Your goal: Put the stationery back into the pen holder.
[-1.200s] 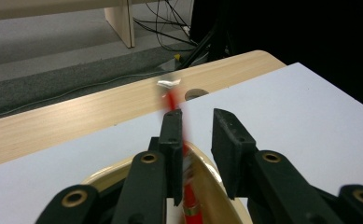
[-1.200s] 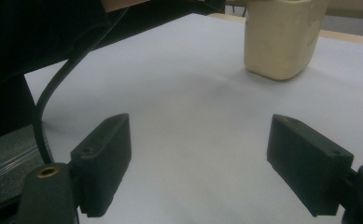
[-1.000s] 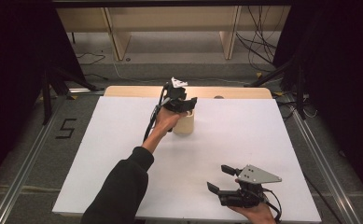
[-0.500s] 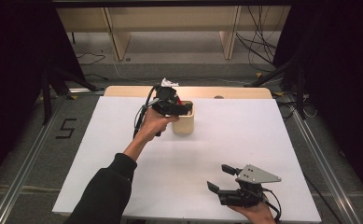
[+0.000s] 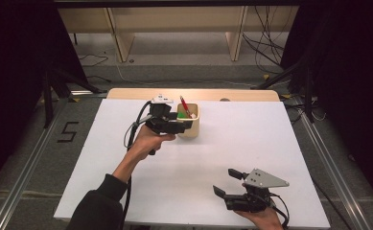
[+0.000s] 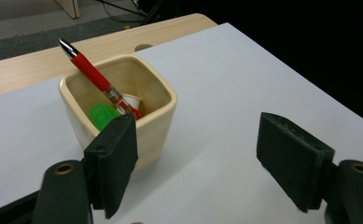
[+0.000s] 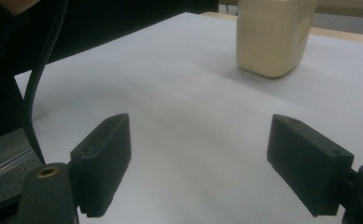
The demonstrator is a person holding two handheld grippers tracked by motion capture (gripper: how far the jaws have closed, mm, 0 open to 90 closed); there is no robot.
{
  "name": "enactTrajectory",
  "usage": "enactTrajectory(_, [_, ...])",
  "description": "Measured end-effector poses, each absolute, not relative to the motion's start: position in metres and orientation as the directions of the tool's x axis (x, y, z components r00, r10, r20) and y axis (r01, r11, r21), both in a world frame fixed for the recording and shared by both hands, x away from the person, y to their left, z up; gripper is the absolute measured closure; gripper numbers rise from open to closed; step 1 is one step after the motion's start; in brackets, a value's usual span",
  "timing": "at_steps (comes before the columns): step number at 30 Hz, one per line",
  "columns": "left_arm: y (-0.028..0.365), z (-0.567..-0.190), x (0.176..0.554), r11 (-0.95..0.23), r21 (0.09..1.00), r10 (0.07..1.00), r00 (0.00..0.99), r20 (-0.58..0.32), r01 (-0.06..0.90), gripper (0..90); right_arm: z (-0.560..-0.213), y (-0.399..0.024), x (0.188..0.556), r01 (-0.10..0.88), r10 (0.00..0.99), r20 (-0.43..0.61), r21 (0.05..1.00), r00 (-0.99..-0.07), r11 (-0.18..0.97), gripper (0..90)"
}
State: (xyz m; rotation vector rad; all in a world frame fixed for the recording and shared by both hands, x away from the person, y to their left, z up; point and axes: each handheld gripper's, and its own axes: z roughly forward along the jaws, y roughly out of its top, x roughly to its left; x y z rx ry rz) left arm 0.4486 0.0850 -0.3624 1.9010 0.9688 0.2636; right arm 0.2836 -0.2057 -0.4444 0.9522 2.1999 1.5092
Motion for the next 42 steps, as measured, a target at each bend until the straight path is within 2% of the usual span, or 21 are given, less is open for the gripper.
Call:
enactTrajectory(13, [0.099, -0.38, 0.418, -0.227, 0.842, 0.68, 0.698, -0.223, 0.49, 25.5, -0.445, -0.207, 0.284, 0.35, 0.67, 0.123, 0.912, -0.732, 0.215, 22.5])
enactTrajectory(36, [0.119, -0.408, 0.371, -0.246, 0.867, 0.645, 0.741, -0.187, 0.432, 22.8, -0.446, -0.21, 0.286, 0.365, 0.676, 0.148, 0.912, -0.722, 0.19, 22.5])
enactTrajectory(42, [0.13, -0.413, 0.36, -0.219, 0.88, 0.636, 0.746, -0.199, 0.422, 22.6, -0.446, -0.21, 0.285, 0.365, 0.681, 0.146, 0.911, -0.718, 0.189, 22.5])
